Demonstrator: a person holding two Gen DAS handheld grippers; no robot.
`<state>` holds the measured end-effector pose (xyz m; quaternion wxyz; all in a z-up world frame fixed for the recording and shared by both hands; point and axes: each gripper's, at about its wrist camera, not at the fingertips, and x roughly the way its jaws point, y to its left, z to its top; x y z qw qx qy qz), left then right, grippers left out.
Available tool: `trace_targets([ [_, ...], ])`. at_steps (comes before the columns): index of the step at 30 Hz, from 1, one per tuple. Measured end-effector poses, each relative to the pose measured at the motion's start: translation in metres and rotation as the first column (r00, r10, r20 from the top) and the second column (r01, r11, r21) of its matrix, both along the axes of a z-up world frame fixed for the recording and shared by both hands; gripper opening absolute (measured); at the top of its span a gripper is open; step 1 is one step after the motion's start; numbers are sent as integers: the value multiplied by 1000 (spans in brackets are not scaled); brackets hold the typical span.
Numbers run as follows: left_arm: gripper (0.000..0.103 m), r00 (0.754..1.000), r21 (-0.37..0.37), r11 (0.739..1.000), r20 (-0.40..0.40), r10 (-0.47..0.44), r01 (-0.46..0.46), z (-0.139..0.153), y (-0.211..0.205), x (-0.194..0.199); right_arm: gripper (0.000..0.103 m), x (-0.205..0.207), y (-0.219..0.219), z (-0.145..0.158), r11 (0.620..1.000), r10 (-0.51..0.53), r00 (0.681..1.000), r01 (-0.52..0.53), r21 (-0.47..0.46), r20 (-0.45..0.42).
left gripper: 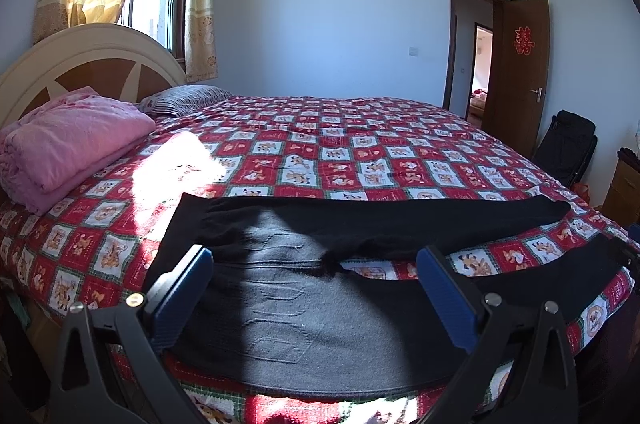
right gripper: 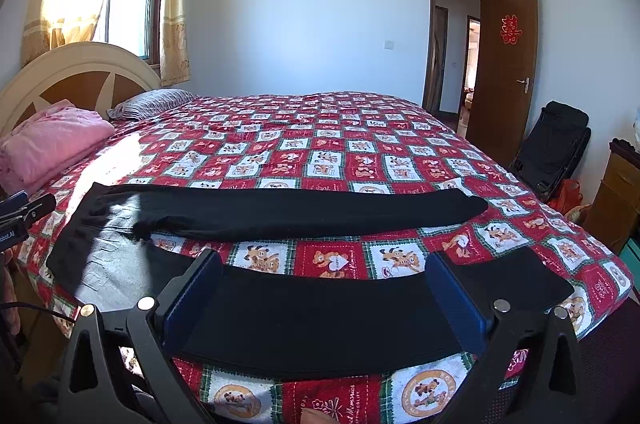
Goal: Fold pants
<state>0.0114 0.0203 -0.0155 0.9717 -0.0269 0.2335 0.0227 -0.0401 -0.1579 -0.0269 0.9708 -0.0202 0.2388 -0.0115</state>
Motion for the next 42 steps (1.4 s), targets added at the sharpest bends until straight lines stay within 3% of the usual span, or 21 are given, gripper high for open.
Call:
trace_targets([
  [7,103,996,59,994,-9,94,-93,-14,63,48,102,25,-9,-27,1000,16,997,-17,-5,-73],
  [10,103,994,29,995,-49,101,-100,-25,99,77,102,36,-18,-40,1000,4,994,-2,13,-111],
  [13,103,988,94,989,-87,124,-115,-34,122,109,102,45,-29,-49,999,-21,992,24,24,-128],
  [18,102,976,74,990,-172,131,-120,-48,156,157,102,56,-43,-54,998,-47,990,52,35,-134],
  [21,91,966,36,994,-234,109,-103,-63,167,183,95,68,-51,-56,998,-53,987,57,25,-153],
  [23,83,957,24,994,-270,108,-105,-73,173,198,78,80,-60,-58,998,-55,982,61,23,-181],
  [26,78,947,19,995,-307,99,-98,-84,179,212,77,98,-79,-56,995,-88,975,95,25,-203],
  [29,64,938,8,997,-337,79,-82,-92,183,220,77,114,-102,-53,990,-133,970,140,21,-204],
  [31,49,928,-1,997,-368,66,-71,-99,187,227,76,127,-122,-49,984,-164,963,175,33,-215],
  [32,49,925,-9,998,-377,58,-66,-102,189,229,74,134,-131,-47,981,-177,959,190,39,-221],
  [36,46,926,-37,998,-377,29,-46,-104,191,234,72,165,-176,-41,964,-238,940,260,64,-244],
  [42,20,931,-60,998,-365,-6,-17,-98,188,235,72,219,-237,-41,947,-275,915,310,81,-294],
])
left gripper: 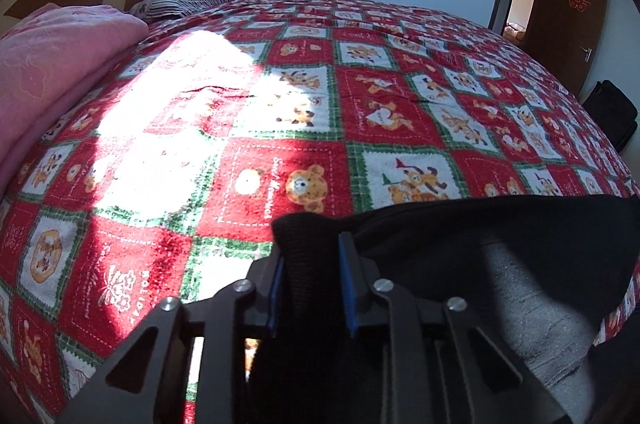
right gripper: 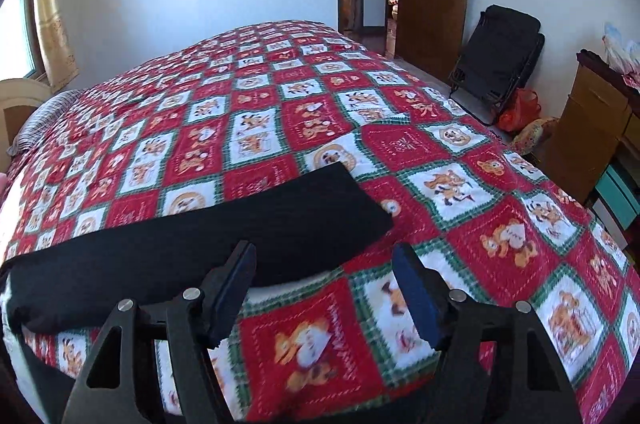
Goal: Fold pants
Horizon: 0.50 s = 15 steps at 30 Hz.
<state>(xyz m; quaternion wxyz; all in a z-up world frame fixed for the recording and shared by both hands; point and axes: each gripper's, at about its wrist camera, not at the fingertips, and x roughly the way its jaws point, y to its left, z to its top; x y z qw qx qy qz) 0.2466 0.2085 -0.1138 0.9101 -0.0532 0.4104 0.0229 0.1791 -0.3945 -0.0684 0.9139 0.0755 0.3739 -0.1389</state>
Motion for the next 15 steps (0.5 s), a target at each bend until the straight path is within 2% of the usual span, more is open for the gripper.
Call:
trace_targets([
  [4,20,1000,36,999,-3,-6,6,-3,-5,5,72,39,-30,-6,1000,-8,999,8,9,-31],
  [9,21,1000,46,999,-4,7,-7,-5,-6,6,72,82,-55,-23,998,5,995,1,59,-98],
  [11,26,1000,57,998,-4,13,-13,-5,-6,6,72,95,-62,-30,995,9,993,2,95,-119],
  [13,36,1000,67,997,3,24,-24,-3,-6,6,72,106,-66,-35,993,21,990,-4,117,-139],
  [15,38,1000,75,997,-2,16,-16,-4,-8,8,72,116,-66,-41,993,33,987,-14,117,-158],
])
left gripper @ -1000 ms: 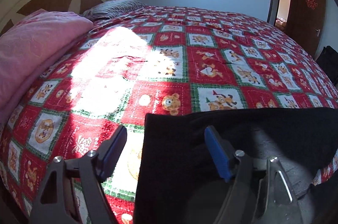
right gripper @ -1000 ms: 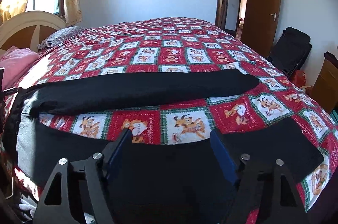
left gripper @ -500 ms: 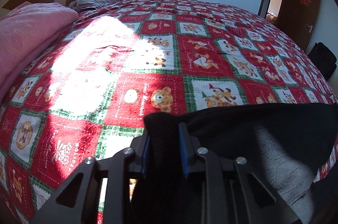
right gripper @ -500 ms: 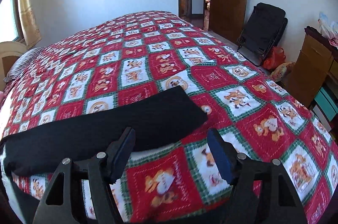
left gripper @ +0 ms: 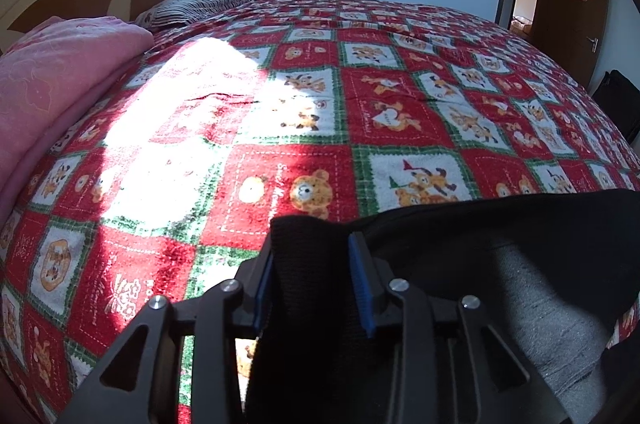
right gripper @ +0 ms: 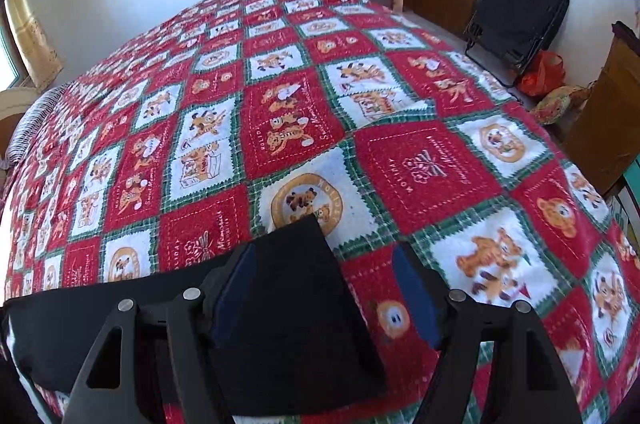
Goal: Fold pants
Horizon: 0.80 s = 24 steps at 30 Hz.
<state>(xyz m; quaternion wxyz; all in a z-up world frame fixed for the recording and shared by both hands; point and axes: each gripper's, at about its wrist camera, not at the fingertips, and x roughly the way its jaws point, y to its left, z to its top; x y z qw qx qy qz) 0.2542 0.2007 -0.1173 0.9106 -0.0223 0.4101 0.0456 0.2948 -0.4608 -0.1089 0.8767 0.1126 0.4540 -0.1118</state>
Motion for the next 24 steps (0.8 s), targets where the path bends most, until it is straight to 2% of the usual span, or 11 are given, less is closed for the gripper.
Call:
trace_targets([
  [3,51,1000,9,1000,-15,-18,18,-2,-3,2,72,11,-2,-7,1000,8,1000,-8,-8,-23],
  [6,51,999,16,999,-34,-39,40,-4,-6,4,72,19,-3,-17,1000,25,998,-24,13,-50],
  [8,51,998,-24,998,-16,-57,57,-3,-4,3,71,22,0,-20,999,39,998,-39,2,-49],
  [9,51,998,-53,997,-10,-60,59,-3,-1,2,67,22,2,-21,999,47,998,-47,-3,-48],
  [11,38,998,-92,994,-2,-62,62,-3,4,3,23,23,6,-22,998,60,996,-62,-18,-58],
  [12,26,998,-113,991,9,-69,70,-2,7,2,22,22,8,-21,997,66,996,-67,-22,-55],
  [13,22,998,-132,989,21,-66,68,-1,10,1,10,20,9,-19,997,74,996,-75,-18,-48],
  [14,21,998,-155,986,28,-60,64,0,14,0,5,18,11,-17,997,79,996,-80,-14,-41],
  [16,17,996,-193,978,57,-73,82,3,19,-4,5,11,14,-9,996,82,997,-82,-23,-15],
  [24,15,985,-180,976,145,-95,120,28,16,-18,5,-25,26,29,994,100,988,-95,-51,116],
])
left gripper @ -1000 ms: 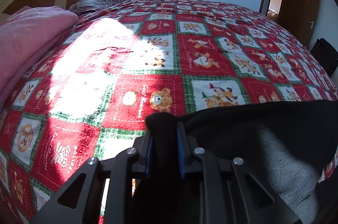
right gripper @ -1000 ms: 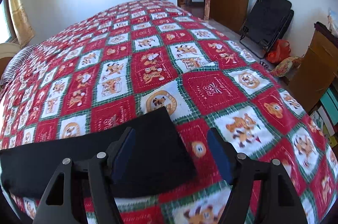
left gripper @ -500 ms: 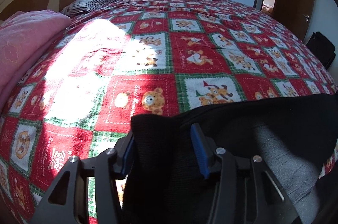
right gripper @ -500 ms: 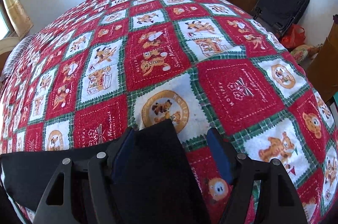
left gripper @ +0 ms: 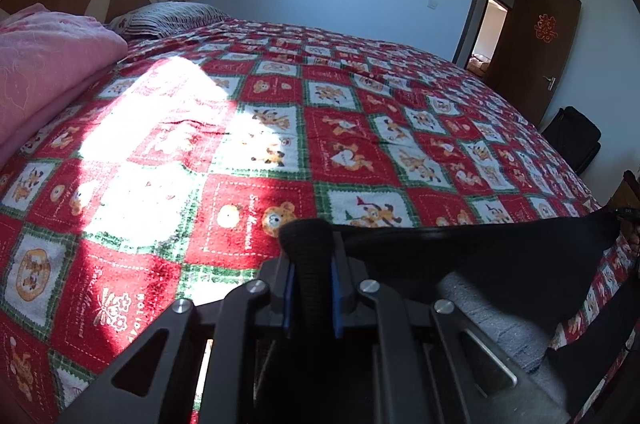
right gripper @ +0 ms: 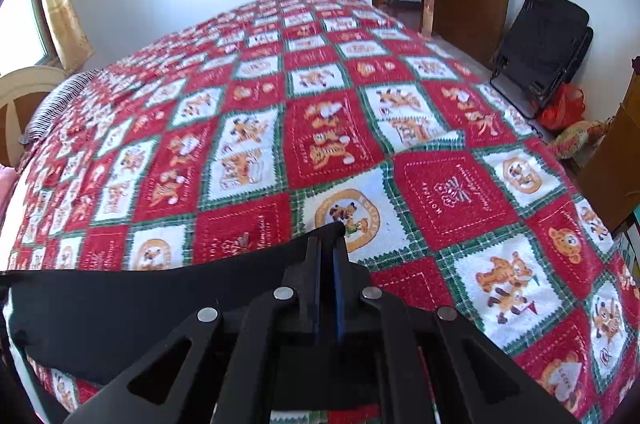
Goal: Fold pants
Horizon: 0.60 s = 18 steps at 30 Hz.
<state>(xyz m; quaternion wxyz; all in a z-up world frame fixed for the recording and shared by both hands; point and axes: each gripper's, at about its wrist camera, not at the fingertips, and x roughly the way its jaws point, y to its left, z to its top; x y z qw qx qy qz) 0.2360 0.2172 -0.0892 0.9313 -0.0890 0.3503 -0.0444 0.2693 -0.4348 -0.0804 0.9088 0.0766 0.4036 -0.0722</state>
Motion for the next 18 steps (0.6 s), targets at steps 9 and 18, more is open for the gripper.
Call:
trace_targets([
  [9,15,997,-21,1000,82,-6,8,19,2,-24,5,-66,6,36,999,33,985,-33,0,167],
  [18,15,989,-46,999,147,-17,24,28,4,-58,5,-142,-8,51,998,8,964,-22,52,265],
])
